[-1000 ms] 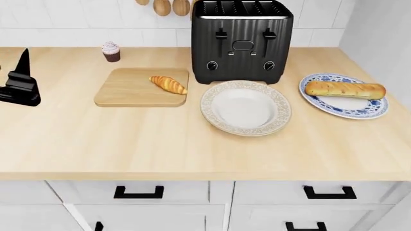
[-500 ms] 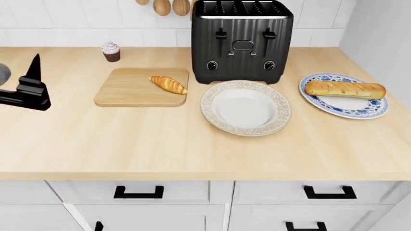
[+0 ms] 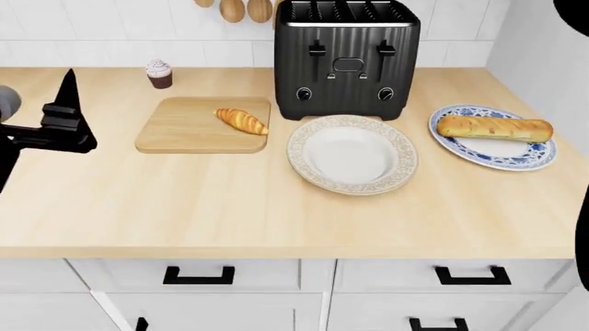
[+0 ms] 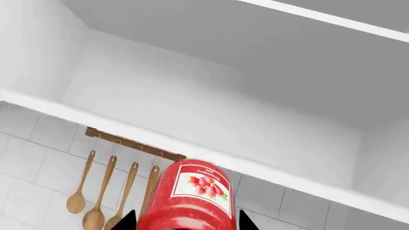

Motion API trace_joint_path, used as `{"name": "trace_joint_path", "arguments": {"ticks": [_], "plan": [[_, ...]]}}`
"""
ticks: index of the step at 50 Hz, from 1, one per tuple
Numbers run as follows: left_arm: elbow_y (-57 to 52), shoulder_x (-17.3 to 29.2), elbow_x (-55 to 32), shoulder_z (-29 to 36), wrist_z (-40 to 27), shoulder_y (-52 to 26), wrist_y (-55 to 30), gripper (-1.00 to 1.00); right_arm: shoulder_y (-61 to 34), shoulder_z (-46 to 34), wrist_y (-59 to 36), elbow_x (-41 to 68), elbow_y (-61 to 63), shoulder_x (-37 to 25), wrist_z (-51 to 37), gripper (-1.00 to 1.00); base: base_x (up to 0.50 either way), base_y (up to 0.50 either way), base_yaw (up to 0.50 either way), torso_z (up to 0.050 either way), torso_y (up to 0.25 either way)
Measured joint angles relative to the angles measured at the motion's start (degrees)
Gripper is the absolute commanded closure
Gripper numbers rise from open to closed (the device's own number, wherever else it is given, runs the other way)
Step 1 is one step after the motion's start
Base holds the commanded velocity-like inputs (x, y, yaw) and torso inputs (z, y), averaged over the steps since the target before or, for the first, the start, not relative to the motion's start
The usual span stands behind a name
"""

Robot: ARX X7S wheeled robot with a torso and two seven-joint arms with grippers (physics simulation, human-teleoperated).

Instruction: From the different types of pastries on the counter, select a croissant and place it on the cutting board. Then retrieve a jar of jam from the cabinet and place it alongside the croissant on the cutting board.

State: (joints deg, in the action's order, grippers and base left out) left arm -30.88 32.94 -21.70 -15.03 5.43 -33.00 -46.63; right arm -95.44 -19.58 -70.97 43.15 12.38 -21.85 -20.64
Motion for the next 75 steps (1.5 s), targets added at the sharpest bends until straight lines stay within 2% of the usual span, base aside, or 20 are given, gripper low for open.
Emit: {"name": "trace_joint_path", "arguments": {"ticks": [14, 20, 32, 42, 62, 75], "plan": [[-0.8, -5.7, 0.9, -0.1, -2.3, 3.7, 5.7, -1.0, 17.6, 8.2, -2.8, 5.2, 21.1, -3.4, -9.1, 1.0, 0.0, 0.0, 0.0, 0.0, 0.001], [-0.3, -6.8, 2.1, 0.4, -2.6, 5.6, 8.4, -1.0, 24.1, 9.5, -2.3, 5.3, 25.1, -4.1, -11.7, 1.0, 0.0, 0.04, 0.0, 0.0, 0.0], [1.9, -7.6, 3.5, 1.2, -3.0, 7.1, 10.7, -1.0, 32.8, 10.6, -1.7, 5.9, 28.3, -4.7, -14.0, 1.0, 0.0, 0.5, 0.0, 0.001, 0.001], [4.6, -7.6, 5.1, 2.5, -3.1, 7.3, 12.7, -1.0, 35.9, 12.2, -2.4, 8.0, 29.2, -4.7, -14.8, 1.0, 0.0, 0.5, 0.0, 0.0, 0.001], [8.0, -6.8, 7.6, 5.5, -2.7, 6.2, 15.7, -1.0, 37.1, 7.7, 3.0, 6.1, 23.8, -3.0, -11.1, 1.0, 0.0, 0.5, 0.0, 0.0, 0.001], [9.0, -6.2, 8.6, 7.2, -2.3, 5.5, 16.5, -1.0, 37.2, 5.9, 4.7, 6.0, 21.2, -1.9, -9.5, 1.0, 0.41, 0.39, 0.0, 0.0, 0.002]]}}
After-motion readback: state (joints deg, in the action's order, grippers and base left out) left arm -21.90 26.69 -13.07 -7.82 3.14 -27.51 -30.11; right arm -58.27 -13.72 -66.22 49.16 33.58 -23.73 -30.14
